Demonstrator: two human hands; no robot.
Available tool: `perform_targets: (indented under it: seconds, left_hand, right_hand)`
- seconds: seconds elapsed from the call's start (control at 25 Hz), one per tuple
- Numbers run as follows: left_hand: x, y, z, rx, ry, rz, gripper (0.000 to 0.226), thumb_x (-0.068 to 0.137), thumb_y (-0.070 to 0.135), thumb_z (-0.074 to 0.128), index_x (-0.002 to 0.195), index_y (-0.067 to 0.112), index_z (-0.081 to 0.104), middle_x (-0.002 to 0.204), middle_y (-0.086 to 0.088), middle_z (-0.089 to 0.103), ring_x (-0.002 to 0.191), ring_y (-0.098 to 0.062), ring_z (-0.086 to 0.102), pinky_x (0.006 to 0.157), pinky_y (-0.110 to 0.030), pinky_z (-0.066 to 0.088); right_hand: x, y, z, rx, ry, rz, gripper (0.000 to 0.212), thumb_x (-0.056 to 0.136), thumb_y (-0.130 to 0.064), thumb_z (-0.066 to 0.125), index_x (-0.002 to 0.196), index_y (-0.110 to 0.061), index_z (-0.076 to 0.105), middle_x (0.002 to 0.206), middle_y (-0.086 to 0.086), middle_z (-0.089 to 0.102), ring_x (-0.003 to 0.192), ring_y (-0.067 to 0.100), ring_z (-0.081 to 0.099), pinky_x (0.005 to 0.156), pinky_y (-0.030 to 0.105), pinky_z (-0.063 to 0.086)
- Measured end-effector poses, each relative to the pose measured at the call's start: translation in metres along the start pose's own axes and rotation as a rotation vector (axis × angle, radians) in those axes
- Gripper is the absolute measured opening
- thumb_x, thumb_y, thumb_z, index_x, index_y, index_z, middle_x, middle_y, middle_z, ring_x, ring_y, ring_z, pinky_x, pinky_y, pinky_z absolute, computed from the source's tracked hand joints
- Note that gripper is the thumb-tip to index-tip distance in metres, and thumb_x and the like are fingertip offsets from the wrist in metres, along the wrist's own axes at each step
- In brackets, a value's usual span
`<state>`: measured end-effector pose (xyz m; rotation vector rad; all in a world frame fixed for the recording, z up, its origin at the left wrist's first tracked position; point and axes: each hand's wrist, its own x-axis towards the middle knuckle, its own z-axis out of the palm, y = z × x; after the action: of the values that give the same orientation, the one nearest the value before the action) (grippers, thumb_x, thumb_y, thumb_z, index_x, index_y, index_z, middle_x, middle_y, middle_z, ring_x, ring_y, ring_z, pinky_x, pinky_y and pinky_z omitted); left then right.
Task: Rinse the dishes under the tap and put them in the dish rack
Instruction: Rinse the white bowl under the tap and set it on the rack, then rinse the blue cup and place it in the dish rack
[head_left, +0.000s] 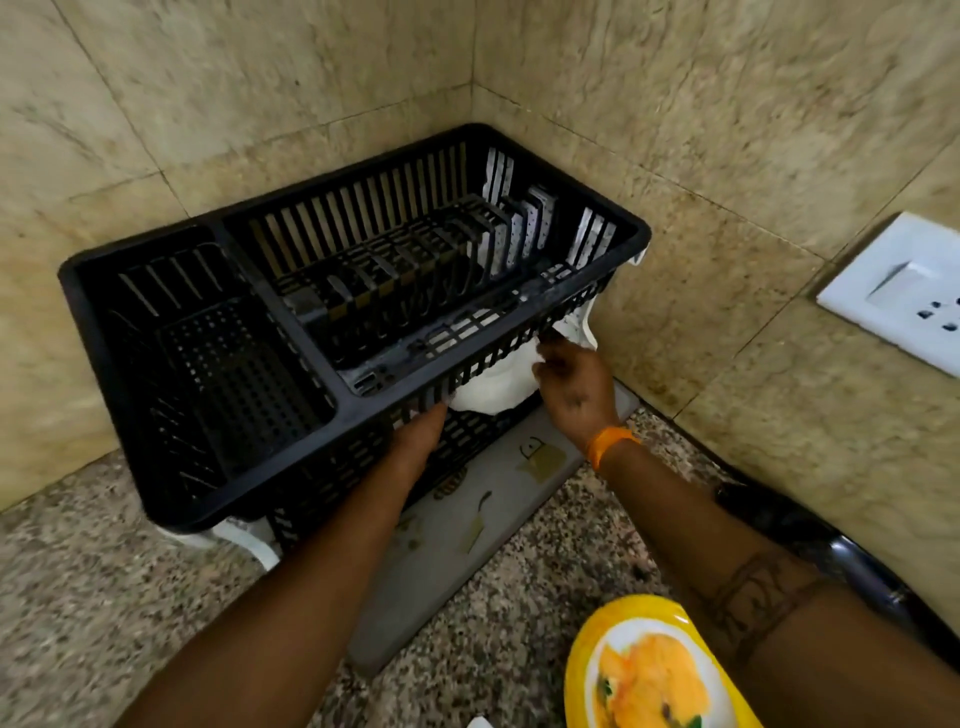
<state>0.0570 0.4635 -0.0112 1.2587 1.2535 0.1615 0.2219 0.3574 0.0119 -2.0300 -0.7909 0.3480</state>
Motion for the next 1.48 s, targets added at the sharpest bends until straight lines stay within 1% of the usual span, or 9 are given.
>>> perform_targets:
  seconds: [0.08, 0.2, 0.36, 0.56, 0.68, 0.84, 0.96, 1.2, 1.48]
  left_hand:
    - [-0.025, -0.003, 0.004, 0.076, 0.093, 0.245, 0.052, 0.1, 0.035, 0.062, 0.146, 0.013, 0.054, 0.152, -0.011, 0.052, 0.141, -0.029, 0.048, 0.118, -0.037, 0.037]
    - [-0.072, -0.022, 0.021, 0.094, 0.056, 0.586, 0.041, 0.093, 0.008, 0.07, 0.134, 0.011, 0.063, 0.141, -0.01, 0.06, 0.131, -0.023, 0.056, 0.113, -0.043, 0.045]
    - [-0.165, -0.057, 0.04, 0.053, -0.061, 0.755, 0.037, 0.093, 0.002, 0.069, 0.12, 0.028, 0.066, 0.125, 0.005, 0.068, 0.112, 0.006, 0.062, 0.101, -0.028, 0.051]
    - [-0.289, -0.114, 0.076, -0.066, -0.177, 0.674, 0.029, 0.097, -0.003, 0.059, 0.114, 0.017, 0.072, 0.114, 0.001, 0.076, 0.102, -0.017, 0.072, 0.085, -0.029, 0.057]
    - [-0.352, -0.16, 0.095, -0.017, -0.255, 0.645, 0.038, 0.098, -0.007, 0.05, 0.107, 0.02, 0.075, 0.111, 0.002, 0.077, 0.088, -0.018, 0.074, 0.075, -0.031, 0.057]
    - [-0.397, -0.217, 0.097, 0.36, -0.127, 0.728, 0.013, 0.091, 0.019, 0.074, 0.103, 0.025, 0.075, 0.1, 0.01, 0.078, 0.091, -0.007, 0.072, 0.079, -0.03, 0.056]
    - [-0.411, -0.249, 0.089, 0.626, -0.055, 0.639, 0.02, 0.079, 0.038, 0.085, 0.085, 0.028, 0.07, 0.085, 0.011, 0.073, 0.082, -0.01, 0.068, 0.074, -0.033, 0.054]
    - [-0.409, -0.267, 0.094, 0.767, -0.043, 0.404, 0.028, 0.091, 0.035, 0.072, 0.083, 0.015, 0.055, 0.078, -0.006, 0.066, 0.083, -0.032, 0.07, 0.074, -0.044, 0.056]
    - [-0.421, -0.274, 0.102, 0.436, -0.139, 0.202, 0.027, 0.096, 0.01, 0.061, 0.077, 0.012, 0.042, 0.082, -0.026, 0.054, 0.065, -0.033, 0.064, 0.058, -0.052, 0.061]
  right_hand:
    - [-0.04, 0.004, -0.014, 0.117, 0.066, -0.004, 0.02, 0.096, -0.011, 0.065, 0.113, -0.008, 0.075, 0.11, 0.005, 0.075, 0.104, 0.022, 0.07, 0.096, 0.04, 0.056]
    - [-0.106, 0.008, -0.042, 0.341, 0.109, 0.099, 0.013, 0.096, -0.007, 0.066, 0.103, -0.009, 0.077, 0.105, 0.007, 0.076, 0.102, 0.025, 0.071, 0.091, 0.053, 0.058]
    - [-0.202, 0.001, -0.094, 0.496, 0.158, 0.186, 0.016, 0.098, -0.004, 0.063, 0.1, -0.013, 0.076, 0.103, 0.012, 0.077, 0.103, 0.033, 0.072, 0.091, 0.057, 0.058]
    - [-0.328, 0.007, -0.156, 0.633, 0.208, 0.268, 0.017, 0.101, -0.004, 0.058, 0.099, -0.01, 0.074, 0.093, 0.01, 0.077, 0.09, 0.028, 0.074, 0.068, 0.035, 0.061]
    - [-0.403, 0.027, -0.186, 0.68, 0.224, 0.295, 0.016, 0.1, -0.002, 0.058, 0.102, -0.004, 0.073, 0.096, 0.015, 0.077, 0.085, 0.022, 0.074, 0.066, 0.032, 0.06]
    - [-0.482, 0.068, -0.218, 0.682, 0.281, 0.353, 0.018, 0.1, -0.003, 0.059, 0.101, -0.011, 0.075, 0.095, 0.012, 0.078, 0.092, 0.025, 0.074, 0.078, 0.04, 0.061]
    - [-0.531, 0.094, -0.237, 0.674, 0.334, 0.391, 0.018, 0.1, -0.002, 0.059, 0.1, -0.01, 0.075, 0.099, 0.015, 0.078, 0.097, 0.032, 0.073, 0.087, 0.046, 0.059]
    - [-0.578, 0.111, -0.255, 0.737, 0.406, 0.437, 0.018, 0.102, -0.003, 0.056, 0.102, -0.007, 0.074, 0.093, 0.01, 0.078, 0.088, 0.023, 0.073, 0.071, 0.032, 0.06]
    - [-0.604, 0.129, -0.275, 0.701, 0.441, 0.447, 0.02, 0.1, -0.002, 0.057, 0.101, -0.007, 0.076, 0.092, 0.013, 0.079, 0.087, 0.025, 0.074, 0.079, 0.042, 0.06]
